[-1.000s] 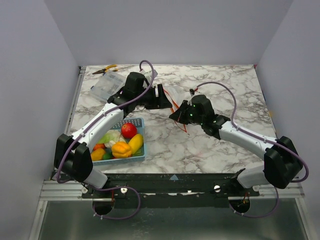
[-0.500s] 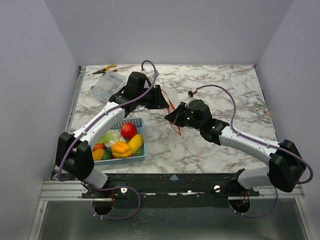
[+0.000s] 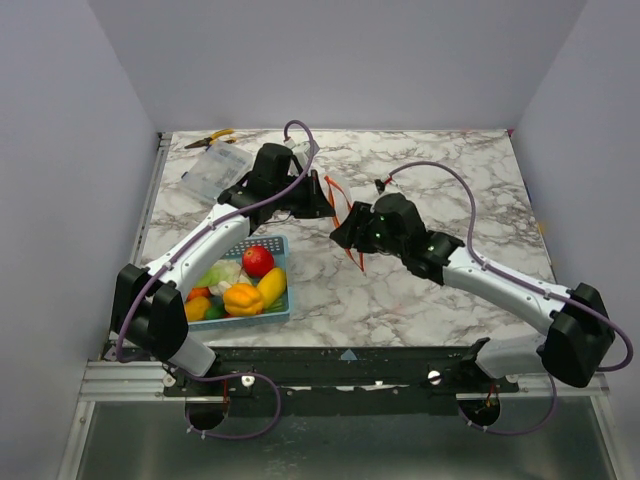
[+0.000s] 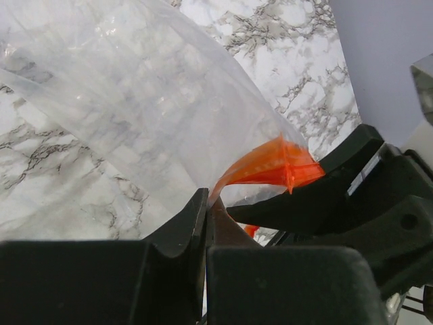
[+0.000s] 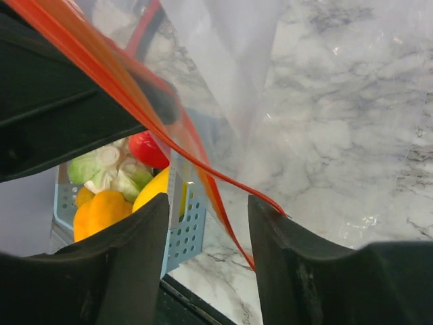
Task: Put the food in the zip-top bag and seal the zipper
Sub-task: Open the zipper of the food storage bag at the center of the board.
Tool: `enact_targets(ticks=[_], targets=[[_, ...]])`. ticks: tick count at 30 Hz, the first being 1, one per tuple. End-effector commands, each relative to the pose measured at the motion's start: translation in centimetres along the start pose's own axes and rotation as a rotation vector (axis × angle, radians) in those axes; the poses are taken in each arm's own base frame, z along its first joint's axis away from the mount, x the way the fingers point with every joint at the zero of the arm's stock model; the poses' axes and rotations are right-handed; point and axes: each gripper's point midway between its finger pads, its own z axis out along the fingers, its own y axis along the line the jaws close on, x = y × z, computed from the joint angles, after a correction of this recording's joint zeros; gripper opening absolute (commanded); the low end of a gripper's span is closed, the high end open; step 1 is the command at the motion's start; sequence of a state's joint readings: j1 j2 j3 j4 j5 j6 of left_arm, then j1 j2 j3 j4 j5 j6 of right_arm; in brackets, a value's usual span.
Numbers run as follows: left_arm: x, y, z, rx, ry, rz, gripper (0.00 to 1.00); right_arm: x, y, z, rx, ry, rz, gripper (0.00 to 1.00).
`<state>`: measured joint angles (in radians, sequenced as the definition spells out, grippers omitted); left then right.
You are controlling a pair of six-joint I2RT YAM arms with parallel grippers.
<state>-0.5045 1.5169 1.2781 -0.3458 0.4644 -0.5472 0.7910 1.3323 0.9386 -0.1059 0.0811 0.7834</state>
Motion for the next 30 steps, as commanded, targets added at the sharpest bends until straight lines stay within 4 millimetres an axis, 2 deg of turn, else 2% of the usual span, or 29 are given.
enact_targets(ticks=[1,4,8,11,13,15,17,19,22,25,30], targets=[[-0.6,-1.9,-0.8,0.068,-0.015,0.028,0.00,-1.8,1.5,-2.4,-0.003,0.003,-0.078,0.56],[-0.6,-2.2,-0.9,0.081,-0.011,0.024,0.00,-3.2,1.5,-3.2,0.039,-0.023,-0.097,0.66],[-0.6,-2.2,-0.9,0.083,-0.012,0.027,0.00,-5.0,1.4,-4.1,0.094,-0.059,-0.153,0.69],[-0.5,-2.4,-0.9,0.094,-0.007,0.026,0.00,-6.1,0.9,-4.8,0.136,-0.089,-0.172,0.83],[-0.5,-2.4,-0.8,0.099,-0.002,0.022,0.00,-6.4,1.0,-5.4,0.131,-0.097,-0.194,0.87],[-0.4,-2.7,-0.8,0.112,0.002,0.018,0.00,-6.5,0.8,-5.9,0.133,-0.104,-0.222,0.87],[-0.2,-3.1,-0.8,0.142,0.011,0.013,0.00,-6.8,-0.1,-6.1,0.181,-0.115,-0.242,0.83],[-0.1,-3.5,-0.9,0.165,0.016,0.007,0.00,-6.9,-0.8,-6.0,0.214,-0.113,-0.272,0.70],[0.1,-3.8,-0.8,0.174,0.022,0.004,0.00,-6.6,-0.1,-5.6,0.176,-0.091,-0.300,0.55],[0.3,-3.9,-0.7,0.180,0.030,0.005,0.00,-6.4,0.6,-5.1,0.139,-0.082,-0.312,0.51],[0.6,-4.4,-0.5,0.203,0.043,0.011,0.00,-6.7,0.2,-4.6,0.158,-0.099,-0.327,0.43]])
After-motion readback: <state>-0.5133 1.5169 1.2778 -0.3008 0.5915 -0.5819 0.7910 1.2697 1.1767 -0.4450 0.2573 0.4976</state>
